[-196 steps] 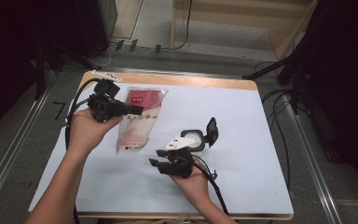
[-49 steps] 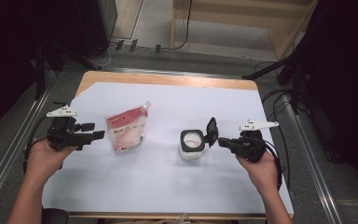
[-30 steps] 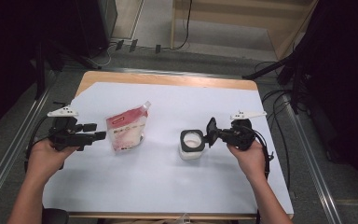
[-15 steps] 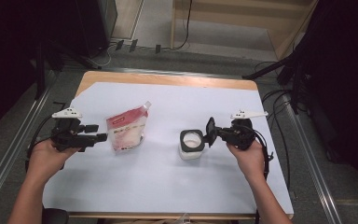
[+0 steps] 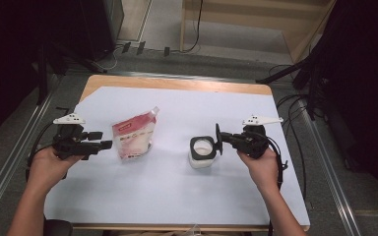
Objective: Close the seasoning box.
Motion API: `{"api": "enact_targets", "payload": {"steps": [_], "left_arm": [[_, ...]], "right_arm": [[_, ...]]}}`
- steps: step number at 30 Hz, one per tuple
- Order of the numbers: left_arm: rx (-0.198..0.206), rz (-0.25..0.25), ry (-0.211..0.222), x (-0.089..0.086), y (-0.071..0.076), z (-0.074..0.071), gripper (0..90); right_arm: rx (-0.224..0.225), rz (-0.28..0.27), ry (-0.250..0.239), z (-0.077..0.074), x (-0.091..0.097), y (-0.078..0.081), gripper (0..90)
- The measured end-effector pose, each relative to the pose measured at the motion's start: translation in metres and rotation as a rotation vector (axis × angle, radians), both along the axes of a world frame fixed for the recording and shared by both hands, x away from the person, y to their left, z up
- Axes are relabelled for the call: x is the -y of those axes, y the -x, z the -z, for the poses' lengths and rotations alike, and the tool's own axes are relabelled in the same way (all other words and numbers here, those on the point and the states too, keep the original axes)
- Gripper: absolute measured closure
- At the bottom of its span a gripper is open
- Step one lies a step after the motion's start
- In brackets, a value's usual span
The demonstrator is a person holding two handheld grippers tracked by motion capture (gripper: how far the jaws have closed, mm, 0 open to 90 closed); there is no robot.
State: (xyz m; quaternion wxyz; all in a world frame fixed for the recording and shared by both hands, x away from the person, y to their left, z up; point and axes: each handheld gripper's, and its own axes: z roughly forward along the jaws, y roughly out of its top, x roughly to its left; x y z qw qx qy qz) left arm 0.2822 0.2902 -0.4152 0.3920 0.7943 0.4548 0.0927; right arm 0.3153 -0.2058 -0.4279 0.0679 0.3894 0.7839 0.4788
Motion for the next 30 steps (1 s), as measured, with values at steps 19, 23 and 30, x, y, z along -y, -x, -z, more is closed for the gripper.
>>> {"api": "enact_targets", "payload": {"steps": [19,23,30], "left_arm": [[-0.014,0.006,-0.015,0.000,-0.001,0.002,40.7],[-0.017,0.007,-0.020,0.001,-0.001,0.003,40.7],[-0.017,0.013,-0.021,0.002,-0.001,0.003,40.5]], "right_arm": [[-0.013,-0.060,0.060,0.007,-0.024,0.005,90.0],[-0.022,-0.075,0.071,0.010,-0.029,0.005,90.0],[-0.017,-0.099,0.087,0.012,-0.037,0.007,90.0]]}}
